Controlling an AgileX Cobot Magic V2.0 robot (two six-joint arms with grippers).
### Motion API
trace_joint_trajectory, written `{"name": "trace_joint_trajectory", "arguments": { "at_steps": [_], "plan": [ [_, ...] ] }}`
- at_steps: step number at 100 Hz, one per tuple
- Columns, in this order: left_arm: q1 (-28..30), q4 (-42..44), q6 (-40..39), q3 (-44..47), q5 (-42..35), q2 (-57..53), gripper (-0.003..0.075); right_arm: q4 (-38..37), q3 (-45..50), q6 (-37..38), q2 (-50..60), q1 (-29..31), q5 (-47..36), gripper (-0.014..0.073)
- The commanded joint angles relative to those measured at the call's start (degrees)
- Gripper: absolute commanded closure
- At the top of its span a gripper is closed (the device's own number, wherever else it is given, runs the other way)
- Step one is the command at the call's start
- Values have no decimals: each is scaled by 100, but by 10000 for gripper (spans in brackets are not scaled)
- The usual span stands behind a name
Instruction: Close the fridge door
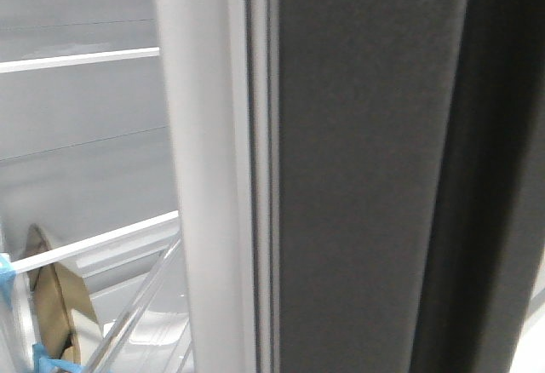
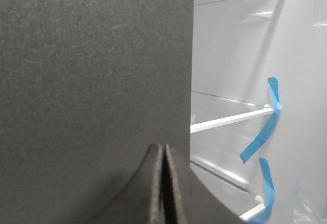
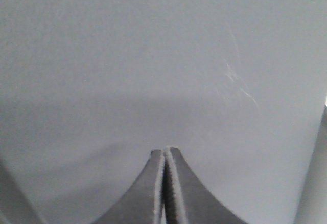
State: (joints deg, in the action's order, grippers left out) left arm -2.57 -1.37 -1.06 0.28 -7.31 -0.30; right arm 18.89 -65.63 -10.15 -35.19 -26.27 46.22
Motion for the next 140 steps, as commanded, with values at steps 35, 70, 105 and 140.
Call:
{"name": "trace_joint_trajectory", "arguments": {
  "at_steps": [35,70,105,140],
  "plan": [
    [-20,-35,-29,201,-415,-117,740,80,-349,-236,-684,-181,-775,637],
    [-20,-35,-29,201,-415,-117,740,717,-561,-745,-1039,-181,-789,637],
    [-20,-35,-29,201,-415,-117,740,1253,-722,-1271,-1543,-181,-879,637],
    [-20,-35,-29,201,-415,-117,740,1310,-1580,-1468,-2747,-580,-1170,637]
  ]
}}
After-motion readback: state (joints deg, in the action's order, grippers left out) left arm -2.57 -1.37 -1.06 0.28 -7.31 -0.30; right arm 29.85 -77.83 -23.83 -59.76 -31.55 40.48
